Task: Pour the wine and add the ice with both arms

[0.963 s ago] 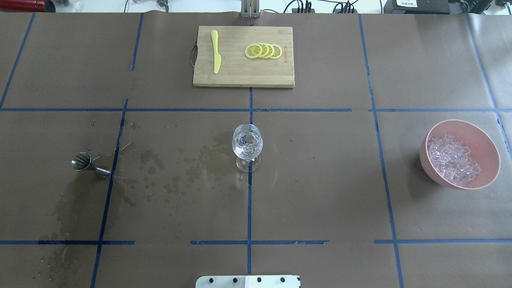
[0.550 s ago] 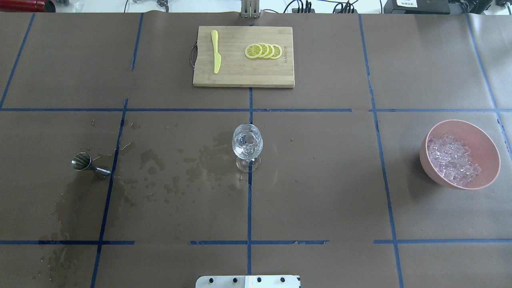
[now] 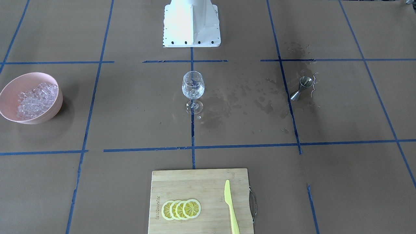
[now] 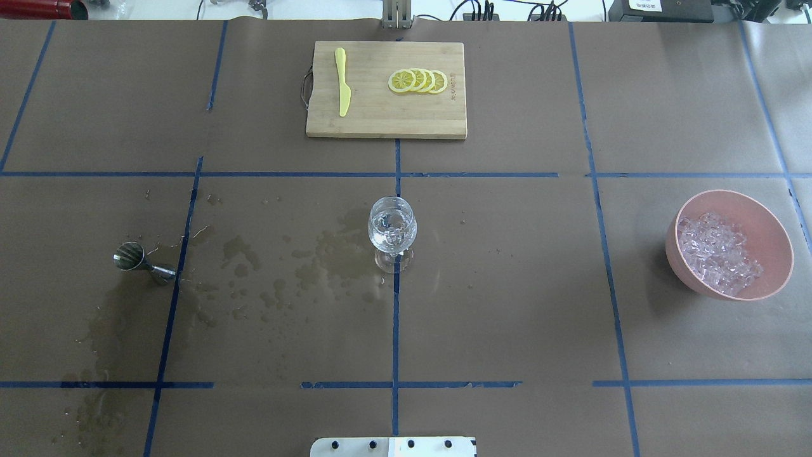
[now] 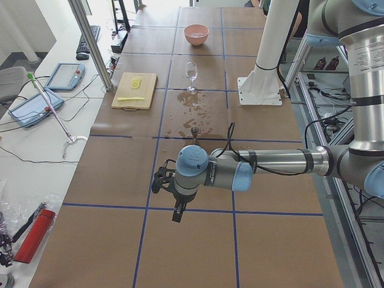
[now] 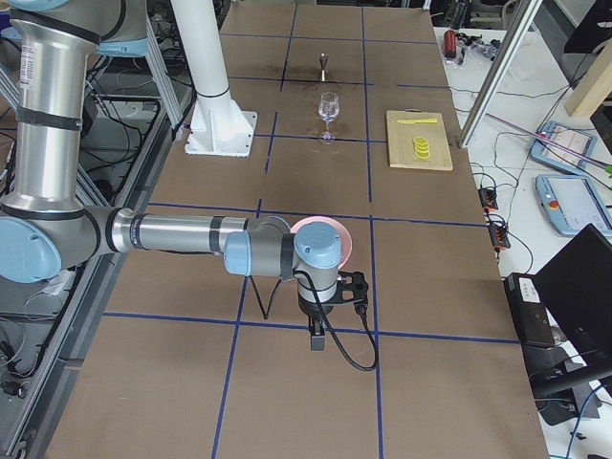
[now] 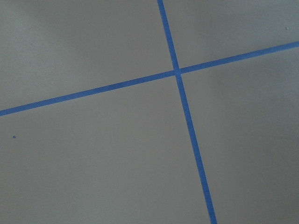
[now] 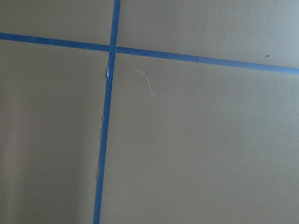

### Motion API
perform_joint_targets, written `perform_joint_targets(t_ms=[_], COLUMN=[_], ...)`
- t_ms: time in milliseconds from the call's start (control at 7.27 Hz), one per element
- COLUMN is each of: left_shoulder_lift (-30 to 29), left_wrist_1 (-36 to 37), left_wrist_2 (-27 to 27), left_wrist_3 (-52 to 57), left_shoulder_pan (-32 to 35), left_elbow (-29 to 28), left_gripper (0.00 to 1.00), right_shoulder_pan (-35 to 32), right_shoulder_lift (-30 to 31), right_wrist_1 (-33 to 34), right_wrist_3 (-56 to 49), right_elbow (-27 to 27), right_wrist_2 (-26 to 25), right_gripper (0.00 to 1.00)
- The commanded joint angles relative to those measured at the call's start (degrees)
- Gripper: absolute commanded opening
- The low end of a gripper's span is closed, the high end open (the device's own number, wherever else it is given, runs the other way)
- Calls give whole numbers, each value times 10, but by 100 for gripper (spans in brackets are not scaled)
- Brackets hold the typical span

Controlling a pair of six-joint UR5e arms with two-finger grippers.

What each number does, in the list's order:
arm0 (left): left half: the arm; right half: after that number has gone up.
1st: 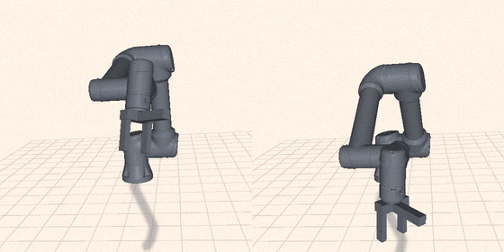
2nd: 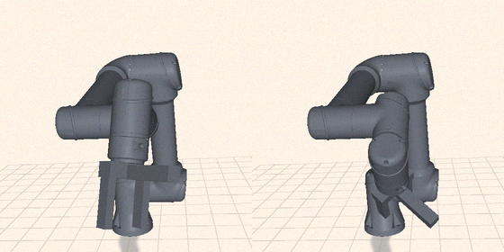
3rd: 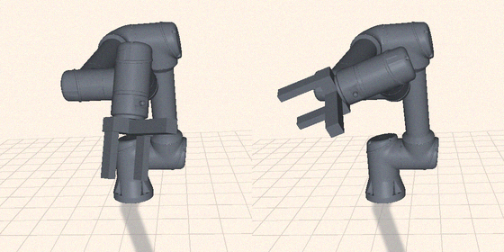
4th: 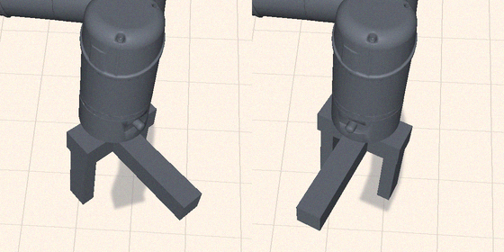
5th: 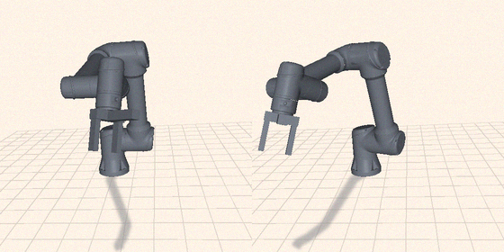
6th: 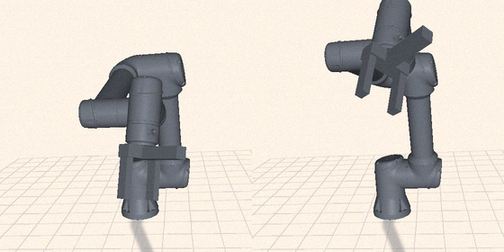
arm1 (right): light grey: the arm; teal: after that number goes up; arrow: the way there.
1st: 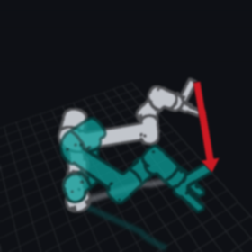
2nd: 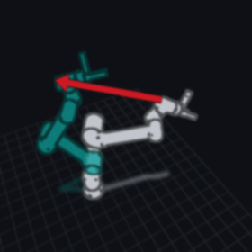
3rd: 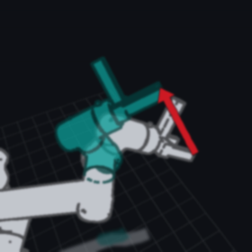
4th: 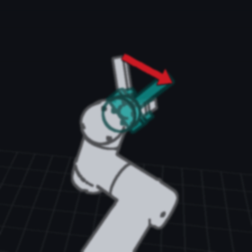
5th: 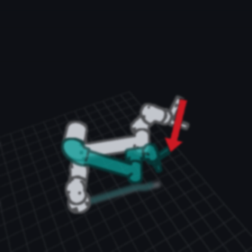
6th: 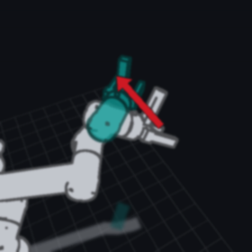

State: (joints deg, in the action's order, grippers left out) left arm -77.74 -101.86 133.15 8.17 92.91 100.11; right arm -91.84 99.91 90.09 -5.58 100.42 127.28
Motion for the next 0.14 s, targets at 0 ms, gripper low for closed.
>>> perform_joint_targets(t_ms=[0], left_shoulder_lift=[0], left_wrist_1=[-1], left_wrist_2=[0], left_wrist_3=[0], left_shoulder_pan=[0], left_elbow=[0], left_gripper=[100], right_shoulder_pan=[1], right_shoulder_lift=[0], right_wrist_1=[0], right_wrist_3=[0], right_elbow=[0], right_wrist_2=[0], right_gripper=[100])
